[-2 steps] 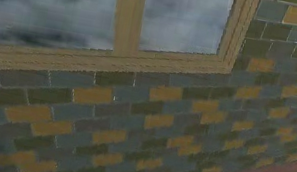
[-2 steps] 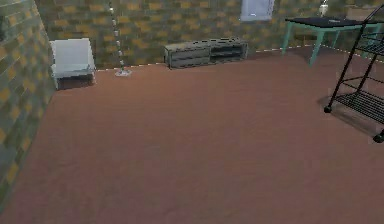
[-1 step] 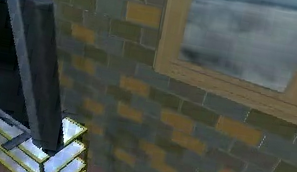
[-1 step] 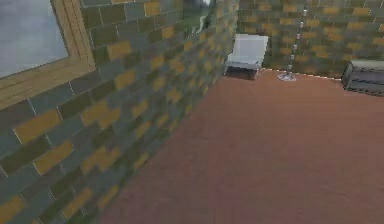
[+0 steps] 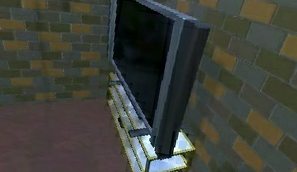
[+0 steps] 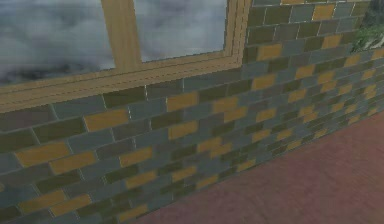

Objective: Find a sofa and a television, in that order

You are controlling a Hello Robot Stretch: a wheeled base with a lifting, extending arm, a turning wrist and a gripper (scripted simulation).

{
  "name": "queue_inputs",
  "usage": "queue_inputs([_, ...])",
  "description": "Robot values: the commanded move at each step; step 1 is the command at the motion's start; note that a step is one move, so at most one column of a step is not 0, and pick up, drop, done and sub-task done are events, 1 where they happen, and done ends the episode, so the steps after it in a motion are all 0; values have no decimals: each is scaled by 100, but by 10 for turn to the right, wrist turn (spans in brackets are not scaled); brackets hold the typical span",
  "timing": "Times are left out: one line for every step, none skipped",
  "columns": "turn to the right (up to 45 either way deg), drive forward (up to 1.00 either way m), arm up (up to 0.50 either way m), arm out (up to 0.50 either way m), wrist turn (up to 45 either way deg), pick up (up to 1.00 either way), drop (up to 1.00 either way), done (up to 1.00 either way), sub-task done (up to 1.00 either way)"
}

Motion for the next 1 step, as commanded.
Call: queue_inputs([0, 0, 0, 0, 0, 0, 0, 100, 0])
